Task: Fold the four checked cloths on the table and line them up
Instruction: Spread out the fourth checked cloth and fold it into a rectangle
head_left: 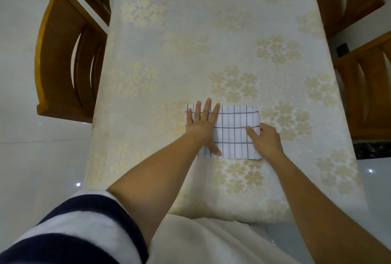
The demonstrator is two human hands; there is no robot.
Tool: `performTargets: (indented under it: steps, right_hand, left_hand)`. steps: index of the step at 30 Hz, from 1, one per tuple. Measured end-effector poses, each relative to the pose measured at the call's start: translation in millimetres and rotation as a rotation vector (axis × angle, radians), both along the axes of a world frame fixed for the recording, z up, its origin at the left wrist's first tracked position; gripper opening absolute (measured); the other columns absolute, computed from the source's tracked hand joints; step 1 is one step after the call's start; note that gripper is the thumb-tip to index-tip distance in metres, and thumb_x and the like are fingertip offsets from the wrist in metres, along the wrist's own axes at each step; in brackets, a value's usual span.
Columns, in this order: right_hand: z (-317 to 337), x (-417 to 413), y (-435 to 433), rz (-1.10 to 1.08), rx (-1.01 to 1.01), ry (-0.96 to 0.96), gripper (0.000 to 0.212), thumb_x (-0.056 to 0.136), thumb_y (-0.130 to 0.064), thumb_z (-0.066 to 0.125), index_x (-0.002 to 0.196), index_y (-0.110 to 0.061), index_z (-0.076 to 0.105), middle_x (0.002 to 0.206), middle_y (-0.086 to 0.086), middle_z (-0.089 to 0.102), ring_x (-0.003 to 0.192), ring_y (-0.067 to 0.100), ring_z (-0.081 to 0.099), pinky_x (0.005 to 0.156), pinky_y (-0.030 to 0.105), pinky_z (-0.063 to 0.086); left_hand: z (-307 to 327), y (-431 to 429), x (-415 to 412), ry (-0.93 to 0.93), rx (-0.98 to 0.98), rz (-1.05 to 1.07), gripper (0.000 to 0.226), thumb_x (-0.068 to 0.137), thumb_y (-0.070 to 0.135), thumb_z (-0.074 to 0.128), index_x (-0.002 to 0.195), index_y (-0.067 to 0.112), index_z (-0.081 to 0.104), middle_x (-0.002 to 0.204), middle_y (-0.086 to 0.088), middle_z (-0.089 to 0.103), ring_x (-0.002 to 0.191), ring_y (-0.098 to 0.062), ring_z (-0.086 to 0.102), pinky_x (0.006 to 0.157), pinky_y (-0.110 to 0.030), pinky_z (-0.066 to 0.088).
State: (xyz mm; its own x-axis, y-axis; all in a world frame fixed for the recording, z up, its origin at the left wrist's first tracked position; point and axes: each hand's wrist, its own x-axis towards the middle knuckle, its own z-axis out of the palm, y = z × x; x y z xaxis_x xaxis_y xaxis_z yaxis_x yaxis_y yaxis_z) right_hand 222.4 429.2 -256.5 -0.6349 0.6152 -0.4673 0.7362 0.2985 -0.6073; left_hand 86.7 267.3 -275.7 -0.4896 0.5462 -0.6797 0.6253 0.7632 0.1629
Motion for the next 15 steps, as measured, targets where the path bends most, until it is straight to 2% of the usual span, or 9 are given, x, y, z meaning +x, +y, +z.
performTargets:
  steps: [4, 7, 10, 13, 15]
  right_hand:
    - [9, 5, -14, -0.043, 0.080, 0.061, 0.034, 0.098, -0.028, 0.058, 0.077, -0.002, 0.061, 0.067, 0.004, 0.059, 0.062, 0.019, 0.055, 0.052, 0.026, 0.036]
    - [22, 0, -21, 0.011, 0.110, 0.090, 0.023, 0.100, -0.023, 0.055, 0.085, -0.008, 0.063, 0.073, -0.002, 0.061, 0.067, 0.011, 0.057, 0.053, 0.021, 0.037]
    - [31, -4, -30, 0.105, 0.156, 0.140, 0.020, 0.101, -0.021, 0.053, 0.085, -0.012, 0.061, 0.074, -0.002, 0.062, 0.070, 0.014, 0.059, 0.052, 0.018, 0.037]
    - [38, -9, -43, 0.187, 0.184, 0.169, 0.019, 0.102, -0.019, 0.048, 0.102, -0.011, 0.066, 0.078, -0.007, 0.062, 0.069, 0.005, 0.057, 0.053, 0.009, 0.039]
    - [41, -14, -53, 0.241, 0.211, 0.181, 0.024, 0.104, -0.018, 0.045, 0.115, -0.009, 0.065, 0.072, -0.017, 0.054, 0.064, 0.000, 0.050, 0.054, 0.007, 0.038]
  left_hand:
    - [7, 4, 1, -0.019, -0.042, 0.016, 0.163, 0.052, 0.072, 0.085, 0.145, 0.027, -0.042, 0.147, -0.005, -0.054, 0.138, -0.038, -0.044, 0.115, -0.065, -0.016]
    - [8, 4, 1, -0.021, -0.055, 0.016, 0.163, 0.053, 0.072, 0.085, 0.145, 0.027, -0.042, 0.147, -0.005, -0.054, 0.138, -0.038, -0.044, 0.115, -0.065, -0.017]
    - [8, 5, 2, -0.014, -0.069, 0.025, 0.163, 0.053, 0.071, 0.085, 0.145, 0.027, -0.042, 0.147, -0.005, -0.055, 0.139, -0.038, -0.044, 0.115, -0.065, -0.017]
    - [9, 6, 3, -0.001, -0.072, 0.033, 0.163, 0.053, 0.071, 0.086, 0.144, 0.027, -0.042, 0.147, -0.005, -0.054, 0.139, -0.038, -0.043, 0.115, -0.065, -0.017]
    - [10, 6, 4, 0.000, -0.075, 0.048, 0.164, 0.052, 0.070, 0.087, 0.143, 0.028, -0.043, 0.147, -0.005, -0.054, 0.139, -0.037, -0.044, 0.114, -0.066, -0.017]
